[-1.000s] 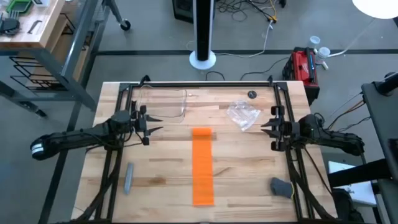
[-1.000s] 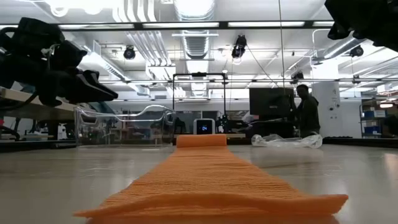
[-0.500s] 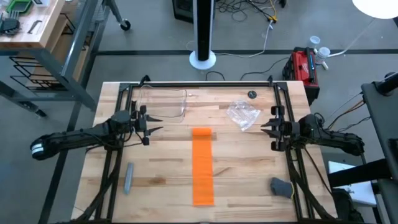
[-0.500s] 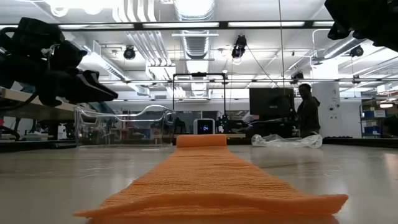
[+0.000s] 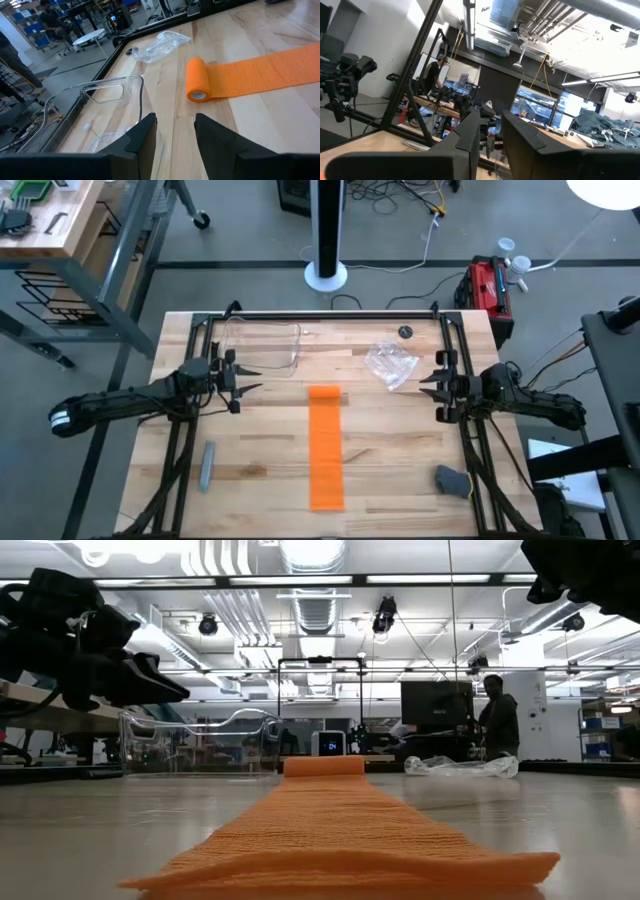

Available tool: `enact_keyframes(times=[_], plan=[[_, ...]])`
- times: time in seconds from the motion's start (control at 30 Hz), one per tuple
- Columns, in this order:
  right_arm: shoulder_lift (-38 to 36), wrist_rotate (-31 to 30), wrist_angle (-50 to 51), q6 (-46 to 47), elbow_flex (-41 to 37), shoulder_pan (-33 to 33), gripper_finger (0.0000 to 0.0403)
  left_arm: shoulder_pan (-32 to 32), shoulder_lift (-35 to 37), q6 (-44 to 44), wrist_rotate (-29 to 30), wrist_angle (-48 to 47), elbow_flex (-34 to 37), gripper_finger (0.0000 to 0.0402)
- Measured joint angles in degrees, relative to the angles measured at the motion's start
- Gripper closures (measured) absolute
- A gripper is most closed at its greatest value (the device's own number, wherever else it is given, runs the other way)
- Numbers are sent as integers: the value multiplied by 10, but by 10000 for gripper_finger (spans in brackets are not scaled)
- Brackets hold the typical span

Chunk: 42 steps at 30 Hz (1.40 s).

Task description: Roll bandage

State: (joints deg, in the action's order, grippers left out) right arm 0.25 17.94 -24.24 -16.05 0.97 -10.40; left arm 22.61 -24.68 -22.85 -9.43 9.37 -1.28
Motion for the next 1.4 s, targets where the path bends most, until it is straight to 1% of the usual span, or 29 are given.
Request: enact_keyframes(times=[0.43, 0.67, 0.9, 1.03, 1.1, 1.13, 1.17, 1.23, 1.3, 1.37, 1.4], plan=[[0, 0, 0, 0, 0, 0, 358, 0, 0, 0, 0, 0, 0, 274], [0, 0, 0, 0, 0, 0, 364, 0, 0, 0, 0, 0, 0, 274], [0, 0, 0, 0, 0, 0, 357, 0, 0, 0, 0, 0, 0, 274], [0, 0, 0, 0, 0, 0, 349, 0, 0, -32, 0, 11, 0, 274], [0, 0, 0, 0, 0, 0, 345, 0, 0, -27, 0, 12, 0, 274], [0, 0, 0, 0, 0, 0, 343, 0, 0, 2, -3, 12, 0, 274], [0, 0, 0, 0, 0, 0, 341, -1, 0, 55, -12, 15, 0, 274], [0, 0, 0, 0, 0, 0, 338, -1, 0, 194, -33, 25, 0, 274], [0, 0, 0, 10, 0, 0, 335, -1, 0, 322, -33, 58, 0, 274], [0, 0, -1, 76, 0, 0, 333, 0, 0, 401, -29, 105, 0, 274], [1, 0, -10, 101, 0, 0, 332, 0, 0, 417, -29, 131, 0, 274]])
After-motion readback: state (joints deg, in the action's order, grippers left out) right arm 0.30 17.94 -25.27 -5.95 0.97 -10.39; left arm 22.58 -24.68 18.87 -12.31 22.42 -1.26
